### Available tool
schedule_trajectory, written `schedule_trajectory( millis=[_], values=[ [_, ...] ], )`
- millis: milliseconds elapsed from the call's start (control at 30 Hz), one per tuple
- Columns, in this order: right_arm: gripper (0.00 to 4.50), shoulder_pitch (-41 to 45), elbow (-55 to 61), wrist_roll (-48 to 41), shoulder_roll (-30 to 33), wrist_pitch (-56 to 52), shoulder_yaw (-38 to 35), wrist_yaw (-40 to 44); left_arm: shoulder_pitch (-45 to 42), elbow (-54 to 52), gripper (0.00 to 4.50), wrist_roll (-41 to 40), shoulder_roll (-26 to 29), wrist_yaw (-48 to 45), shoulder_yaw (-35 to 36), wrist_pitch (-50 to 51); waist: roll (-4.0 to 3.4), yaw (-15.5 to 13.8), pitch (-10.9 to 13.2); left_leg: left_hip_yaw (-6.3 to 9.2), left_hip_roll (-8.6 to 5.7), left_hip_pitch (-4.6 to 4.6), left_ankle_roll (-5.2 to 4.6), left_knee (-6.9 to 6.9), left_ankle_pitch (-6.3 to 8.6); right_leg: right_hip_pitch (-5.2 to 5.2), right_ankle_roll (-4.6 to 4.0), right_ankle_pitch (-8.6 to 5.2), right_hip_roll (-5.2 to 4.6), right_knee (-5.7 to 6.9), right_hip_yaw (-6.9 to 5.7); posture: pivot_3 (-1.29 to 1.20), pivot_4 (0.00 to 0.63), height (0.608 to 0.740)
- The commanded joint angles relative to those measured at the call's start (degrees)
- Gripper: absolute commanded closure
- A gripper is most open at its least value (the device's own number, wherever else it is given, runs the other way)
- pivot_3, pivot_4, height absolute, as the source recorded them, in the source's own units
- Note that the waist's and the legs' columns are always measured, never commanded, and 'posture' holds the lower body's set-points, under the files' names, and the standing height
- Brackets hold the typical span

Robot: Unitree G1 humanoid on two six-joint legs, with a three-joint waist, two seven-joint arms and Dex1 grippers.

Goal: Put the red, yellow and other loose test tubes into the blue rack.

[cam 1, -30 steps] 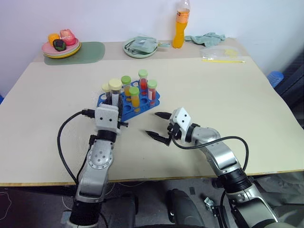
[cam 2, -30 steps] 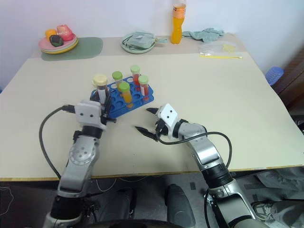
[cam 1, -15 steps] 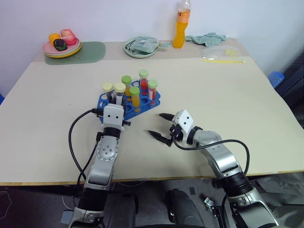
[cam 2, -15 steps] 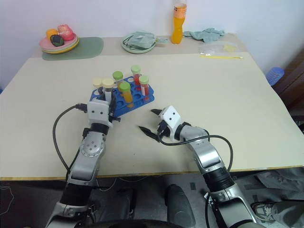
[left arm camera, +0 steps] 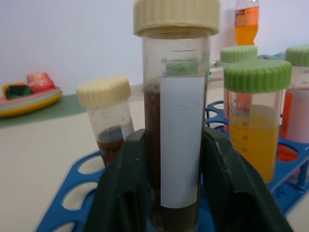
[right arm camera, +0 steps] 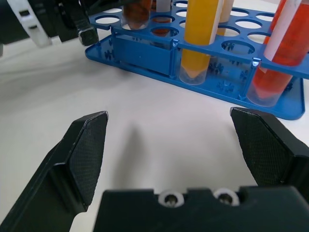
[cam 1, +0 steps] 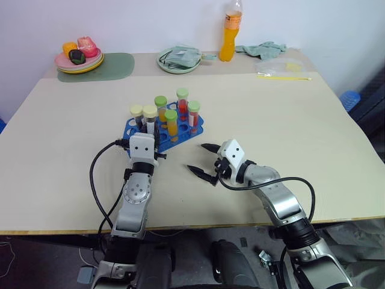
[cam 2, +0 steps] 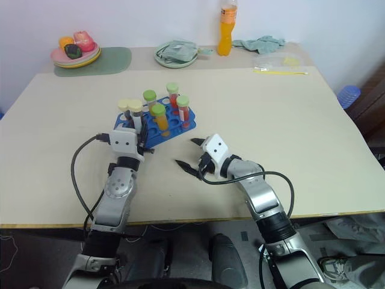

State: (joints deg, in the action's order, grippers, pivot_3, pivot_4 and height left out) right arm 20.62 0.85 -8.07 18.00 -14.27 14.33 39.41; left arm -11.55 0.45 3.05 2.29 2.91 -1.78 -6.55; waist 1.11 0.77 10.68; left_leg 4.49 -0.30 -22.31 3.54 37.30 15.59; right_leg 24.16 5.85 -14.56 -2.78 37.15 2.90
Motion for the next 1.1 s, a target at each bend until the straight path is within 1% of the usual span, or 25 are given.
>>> schedule_trajectory(
  millis=[33,100,133,233,300,367,467,500,533,567,633,733,833,967,1100],
  values=[
    [0.00,0.9,2.6,-0.9,-0.3,0.5,-1.0,0.4,0.2,-0.4,1.19,-1.0,-0.7,0.1,1.0,-2.7,0.00,0.0,0.0,0.00,0.00,0.00,0.00,0.00,0.00,0.00,0.00,0.00,0.00,0.00,0.00,0.00,0.150,0.740],
    [0.00,1.0,2.7,-1.4,0.2,0.5,-1.8,1.0,0.4,-0.7,0.30,-1.7,-1.2,-0.2,1.3,-3.3,0.00,0.0,0.0,0.01,0.00,0.00,0.00,0.00,0.00,0.00,0.00,0.00,0.01,0.00,0.00,0.00,0.150,0.740],
    [0.00,1.2,3.0,-1.7,0.5,0.5,-2.1,1.3,0.6,-1.3,0.04,-2.3,-1.4,-0.5,1.6,-3.8,0.00,0.0,0.0,0.01,0.00,0.00,0.00,0.00,0.00,0.00,0.00,0.00,0.01,0.00,0.00,0.00,0.150,0.740],
    [0.00,1.6,4.7,-3.4,2.2,-0.3,-3.9,2.8,2.1,-5.2,0.04,-4.3,-1.4,-1.4,2.4,-3.4,0.00,0.0,0.0,0.00,0.00,0.00,0.00,0.00,0.00,0.00,0.00,0.00,0.00,0.00,0.00,0.00,0.150,0.740],
    [0.00,1.6,6.9,-5.6,4.4,-2.1,-6.0,4.5,4.8,-10.3,0.04,-6.4,0.2,-3.5,3.3,-1.7,0.00,0.1,0.0,0.00,0.00,-0.01,0.00,-0.01,0.00,0.00,0.00,0.00,0.00,0.00,0.00,0.00,0.150,0.740],
    [0.00,1.0,8.8,-7.6,7.8,-4.6,-8.3,6.6,9.1,-16.8,0.04,-10.3,3.0,-7.0,4.8,1.9,0.00,0.2,0.0,0.01,0.01,-0.01,0.00,-0.01,0.00,0.00,0.00,0.00,0.01,0.00,0.00,0.00,0.150,0.740],
    [0.00,-0.1,9.9,-10.8,13.5,-8.6,-12.6,9.4,16.9,-25.6,0.04,-18.7,9.4,-13.7,8.8,8.7,-0.01,0.2,0.0,0.01,0.03,0.00,-0.01,-0.02,0.00,0.00,-0.01,-0.01,0.02,0.00,0.01,0.00,0.150,0.740],
    [0.00,-0.3,9.3,-11.8,15.0,-9.4,-14.0,10.3,18.3,-27.5,0.04,-20.2,10.6,-14.7,9.2,10.5,-0.01,0.1,0.0,0.00,0.04,0.00,-0.01,-0.02,0.01,-0.01,-0.02,-0.01,0.02,-0.01,0.00,0.00,0.150,0.740],
    [0.00,-0.4,7.2,-11.9,17.1,-10.2,-16.5,9.9,21.8,-28.5,0.04,-22.6,14.5,-17.3,13.3,13.0,-0.02,0.1,0.0,0.00,0.04,0.00,-0.01,-0.02,0.01,-0.01,-0.02,-0.01,0.02,-0.02,0.00,0.00,0.150,0.740],
    [0.00,-0.4,5.1,-11.9,18.9,-10.4,-18.5,10.0,24.0,-29.5,0.04,-24.0,17.0,-18.6,15.6,15.1,0.00,0.1,0.0,-0.02,0.05,0.01,-0.02,-0.02,0.01,-0.02,-0.02,-0.02,0.02,-0.01,0.01,0.00,0.150,0.740],
    [0.00,-0.4,0.3,-13.1,21.7,-11.2,-23.1,9.9,28.7,-29.0,0.04,-27.3,22.7,-22.5,22.8,18.3,0.00,0.1,0.0,-0.03,0.06,0.02,-0.03,-0.01,0.02,-0.05,-0.03,-0.03,0.05,-0.03,0.01,0.00,0.150,0.740],
    [0.00,-0.8,-4.6,-12.6,24.4,-9.2,-25.3,11.3,31.4,-28.8,0.04,-29.8,26.4,-24.6,27.4,20.9,-0.04,-0.1,0.0,-0.06,0.05,0.02,-0.04,-0.01,0.02,-0.06,-0.06,-0.05,0.03,-0.07,0.01,0.00,0.150,0.740],
    [0.00,-1.8,-7.5,-12.0,26.3,-7.2,-26.1,12.8,32.4,-27.3,0.04,-29.6,28.2,-26.3,30.1,21.6,-0.03,0.1,0.0,-0.07,0.06,0.07,-0.05,-0.01,0.03,-0.12,-0.11,-0.08,0.04,-0.09,0.00,0.00,0.150,0.740],
    [0.00,-2.6,-8.9,-10.6,26.8,-4.7,-25.3,13.5,32.3,-26.7,0.04,-29.2,28.1,-26.5,30.7,21.8,-0.04,0.3,0.0,-0.07,0.07,0.08,-0.05,-0.02,0.03,-0.13,-0.05,-0.05,0.05,-0.08,0.01,0.00,0.150,0.740],
    [0.00,-2.4,-8.7,-10.9,25.9,-4.7,-25.0,13.4,32.0,-26.8,0.04,-28.7,27.4,-25.6,30.5,22.4,-0.05,0.4,0.0,-0.07,0.11,0.10,-0.05,-0.03,0.03,-0.13,-0.05,-0.05,0.08,-0.07,0.02,0.00,0.150,0.740]
  ],
)
